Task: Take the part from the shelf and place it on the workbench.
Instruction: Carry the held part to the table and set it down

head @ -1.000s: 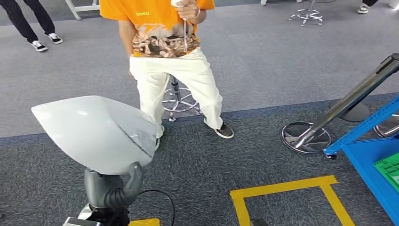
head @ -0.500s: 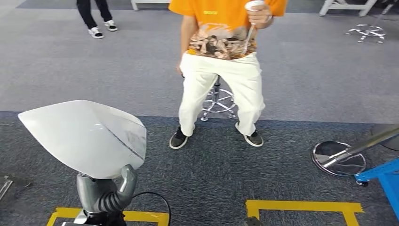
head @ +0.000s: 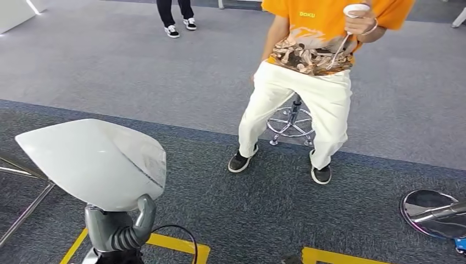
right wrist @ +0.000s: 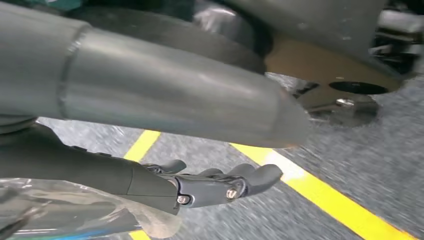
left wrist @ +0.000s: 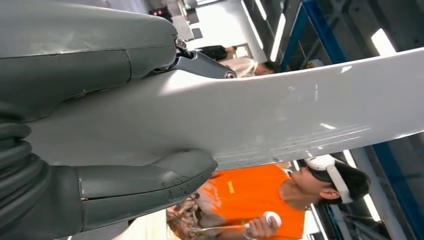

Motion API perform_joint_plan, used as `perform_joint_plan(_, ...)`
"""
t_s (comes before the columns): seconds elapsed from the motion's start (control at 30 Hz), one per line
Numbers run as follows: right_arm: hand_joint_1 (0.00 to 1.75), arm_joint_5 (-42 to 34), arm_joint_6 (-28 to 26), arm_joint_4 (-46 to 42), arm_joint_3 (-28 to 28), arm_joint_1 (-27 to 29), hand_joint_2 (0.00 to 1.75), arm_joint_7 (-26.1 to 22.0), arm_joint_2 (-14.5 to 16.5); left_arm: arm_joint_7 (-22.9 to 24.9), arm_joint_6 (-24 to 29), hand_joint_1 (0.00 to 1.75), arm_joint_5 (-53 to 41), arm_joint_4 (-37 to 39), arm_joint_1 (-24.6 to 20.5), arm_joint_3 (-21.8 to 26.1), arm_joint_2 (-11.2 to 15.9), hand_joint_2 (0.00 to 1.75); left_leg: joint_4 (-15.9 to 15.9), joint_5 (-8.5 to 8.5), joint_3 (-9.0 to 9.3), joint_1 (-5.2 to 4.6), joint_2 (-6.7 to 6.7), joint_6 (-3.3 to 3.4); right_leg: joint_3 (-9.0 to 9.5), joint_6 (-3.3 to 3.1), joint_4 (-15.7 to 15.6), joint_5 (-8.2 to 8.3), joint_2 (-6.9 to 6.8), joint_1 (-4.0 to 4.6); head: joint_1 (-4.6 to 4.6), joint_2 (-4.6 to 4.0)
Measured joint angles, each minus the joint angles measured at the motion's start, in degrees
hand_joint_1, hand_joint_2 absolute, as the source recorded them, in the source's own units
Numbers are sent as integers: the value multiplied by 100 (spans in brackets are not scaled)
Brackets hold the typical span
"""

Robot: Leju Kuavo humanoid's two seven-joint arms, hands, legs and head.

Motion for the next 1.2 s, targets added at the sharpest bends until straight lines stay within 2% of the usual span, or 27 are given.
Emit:
perform_joint_plan(0.03, 0, 5, -8, 1, 2, 7, 0, -11, 2, 10, 18, 175, 4, -5, 6, -1, 5, 175, 324, -171, -152, -2, 180, -23, 15, -25, -2, -14, -85, 11, -14, 0)
perform_joint_plan(0.07, 0, 11, -15, 1, 3, 16, 0, -19, 4, 22, 29, 175, 19, -7, 12, -1, 12, 175, 713, -352, -341, 9, 272, -42, 25, -44, -2, -30, -178, 20, -20, 0)
perform_joint_plan(0.1, 0, 16, -20, 1, 3, 25, 0, -21, 4, 34, 37, 175, 36, -7, 26, -2, 21, 175, 1044, -469, -506, 22, 307, -55, 35, -52, -1, -46, -274, 26, -19, 0)
perform_joint_plan(0.13, 0, 24, -22, 1, 3, 30, 0, -23, 4, 44, 42, 175, 55, -7, 44, -2, 31, 175, 1221, -486, -596, 32, 323, -65, 47, -54, -1, -62, -366, 28, -19, 0)
perform_joint_plan(0.17, 0, 32, -22, 1, 3, 30, 0, -22, 5, 50, 43, 175, 74, -7, 61, -3, 42, 175, 1180, -391, -577, 40, 342, -68, 64, -52, -1, -80, -451, 29, -20, 0)
perform_joint_plan(0.2, 0, 44, -22, 1, 3, 25, 0, -13, 5, 56, 40, 175, 91, -8, 74, -5, 51, 175, 915, -201, -445, 44, 383, -62, 91, -45, -1, -99, -527, 29, -19, 0)
perform_joint_plan(0.27, 0, 72, -21, 1, 3, 15, 0, 30, 7, 65, 2, 175, 146, -10, 79, -11, 60, 175, 132, 145, -52, 7, 642, -22, 152, -4, 2, -151, -656, 45, -20, 0)
perform_joint_plan(0.33, 0, 85, -20, 1, 4, 9, 0, 76, 7, 70, -44, 175, 194, -13, 73, -20, 61, 175, -279, 224, 140, -48, 858, 46, 197, 64, -1, -198, -773, 74, -18, 0)
perform_joint_plan(0.37, 0, 86, -20, 1, 5, 5, 0, 87, 7, 72, -56, 175, 205, -13, 72, -22, 61, 175, -306, 196, 142, -75, 868, 77, 217, 97, -9, -215, -838, 86, -14, 0)
perform_joint_plan(0.4, 0, 90, -24, -1, 6, -5, 0, 96, 7, 72, -69, 175, 210, -14, 72, -25, 61, 175, -313, 199, 135, -71, 788, 110, 245, 124, -22, -230, -906, 84, -14, 0)
perform_joint_plan(0.43, 0, 93, -33, -4, 7, -18, 0, 97, 7, 71, -90, 175, 216, -16, 74, -26, 58, 175, -331, 206, 142, -62, 716, 139, 257, 157, -14, -259, -891, 76, -8, 0)
perform_joint_plan(0.5, 0, 99, -75, -11, 8, -43, 0, 80, 7, 53, -169, 175, 271, -21, 45, -32, 46, 175, -367, 225, 164, -29, 574, 204, 146, 206, 246, -443, -607, 59, 20, 0)
perform_joint_plan(0.57, 0, 106, -135, -13, 8, -44, 0, 60, 7, 15, -287, 175, 370, -22, -5, -32, 19, 175, -374, 230, 169, -10, 428, 253, -225, 217, 953, -768, -266, 53, 52, 0)
perform_joint_plan(0.6, 0, 110, -158, -13, 8, -34, 0, 52, 6, -3, -348, 175, 422, -20, -27, -27, 2, 175, -374, 230, 170, -10, 344, 267, -443, 216, 1333, -888, -206, 55, 60, 0)
perform_joint_plan(0.63, 0, 114, -171, -12, 8, -19, 0, 44, 3, -19, -408, 175, 468, -16, -46, -21, -15, 175, -373, 228, 175, -12, 255, 274, -605, 212, 1573, -907, -183, 56, 59, 0)
perform_joint_plan(0.67, 0, 115, -174, -12, 8, -7, 0, 35, -1, -33, -465, 175, 509, -12, -66, -14, -32, 175, -371, 226, 183, -13, 161, 275, -677, 206, 1605, -809, -172, 56, 61, 0)
perform_joint_plan(0.7, 0, 108, -172, -12, 7, 3, 0, 31, -9, -49, -525, 175, 537, -7, -89, -8, -50, 175, -369, 225, 195, -12, 67, 272, -642, 196, 1412, -605, -149, 55, 63, 0)
perform_joint_plan(0.73, 0, 100, -167, -12, 7, 7, 0, 33, -17, -70, -591, 175, 556, -1, -119, -4, -73, 175, -366, 221, 208, -9, -22, 266, -520, 185, 1047, -343, -76, 50, 64, 0)
perform_joint_plan(0.77, 0, 94, -162, -11, 6, 9, 0, 46, -24, -93, -659, 175, 573, 8, -157, -2, -99, 175, -355, 213, 211, -14, -100, 250, -377, 172, 659, -143, 63, 40, 66, 0)
perform_joint_plan(0.8, 0, 91, -163, -9, 5, 9, 0, 62, -30, -116, -728, 175, 594, 20, -203, -2, -127, 175, -340, 205, 203, -15, -170, 228, -244, 161, 334, -20, 190, 27, 62, 0)
perform_joint_plan(0.87, 0, 97, -178, -6, 5, 7, 0, 96, -33, -150, -821, 175, 634, 43, -286, -1, -178, 175, -331, 213, 164, -4, -293, 157, -114, 135, 72, -1, 326, 22, 58, 0)
perform_joint_plan(0.93, 0, 99, -201, -6, 3, 5, 0, 110, -33, -170, -854, 175, 645, 58, -325, 4, -204, 175, -335, 224, 133, 14, -353, 85, -67, 90, 28, 9, 213, 21, 59, 0)
perform_joint_plan(1.0, 0, 92, -231, -6, -1, 11, 0, 109, -32, -181, -883, 175, 657, 68, -355, 7, -213, 175, -134, 88, 42, 0, -113, 24, -31, 27, -9, 18, 67, 8, 33, 0)
perform_joint_plan(1.07, 0, 79, -257, -5, -4, 27, 0, 105, -27, -186, -955, 175, 695, 88, -396, 5, -229, 175, 496, -249, -248, 1, 215, -27, 0, -23, -21, -4, -103, 16, 3, 0)
perform_joint_plan(1.13, 0, 65, -269, -4, -9, 51, 0, 105, -16, -185, -1044, 175, 733, 138, -416, 2, -240, 175, 1159, -484, -569, 28, 317, -60, 26, -39, -20, -37, -292, 25, 1, 0)
perform_joint_plan(1.17, 0, 60, -272, -4, -13, 57, 0, 105, -9, -185, -1076, 175, 744, 167, -419, 2, -241, 175, 1248, -451, -615, 38, 336, -69, 43, -37, -19, -54, -379, 27, 0, 0)
perform_joint_plan(1.2, 0, 57, -272, -4, -15, 57, 0, 105, 3, -185, -1100, 175, 751, 192, -422, 1, -242, 175, 1098, -304, -542, 45, 361, -69, 68, -32, -19, -73, -456, 27, -1, 0)
